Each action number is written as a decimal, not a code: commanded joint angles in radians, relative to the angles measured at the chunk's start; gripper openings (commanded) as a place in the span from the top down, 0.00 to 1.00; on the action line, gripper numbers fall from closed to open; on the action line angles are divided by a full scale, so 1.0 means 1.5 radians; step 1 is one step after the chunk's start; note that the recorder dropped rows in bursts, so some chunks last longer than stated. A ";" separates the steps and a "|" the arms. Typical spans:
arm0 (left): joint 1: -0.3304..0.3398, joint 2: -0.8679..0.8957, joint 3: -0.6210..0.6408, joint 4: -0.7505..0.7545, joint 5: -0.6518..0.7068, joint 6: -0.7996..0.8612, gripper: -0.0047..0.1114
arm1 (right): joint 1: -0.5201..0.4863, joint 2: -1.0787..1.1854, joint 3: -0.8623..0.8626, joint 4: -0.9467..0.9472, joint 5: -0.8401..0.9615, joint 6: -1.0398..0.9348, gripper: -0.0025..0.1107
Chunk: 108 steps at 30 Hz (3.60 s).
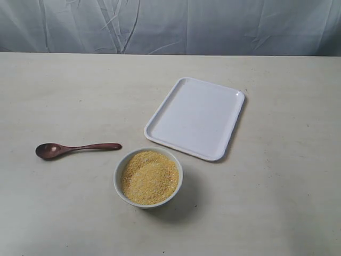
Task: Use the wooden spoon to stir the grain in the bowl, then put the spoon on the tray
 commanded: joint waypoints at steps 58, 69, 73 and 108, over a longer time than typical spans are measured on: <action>0.002 -0.003 0.002 -0.001 -0.013 0.001 0.96 | 0.580 1.524 -1.215 0.112 0.569 -0.651 0.64; 0.002 -0.003 0.002 -0.001 -0.013 0.001 0.96 | 0.580 1.542 -1.215 0.101 0.538 -0.651 0.66; 0.002 -0.003 0.002 -0.001 -0.012 0.001 0.96 | 0.580 1.552 -1.215 0.099 0.540 -0.649 0.66; 0.002 -0.003 0.002 0.000 -0.013 0.001 0.96 | 0.416 1.348 -1.196 0.020 0.782 -0.394 0.98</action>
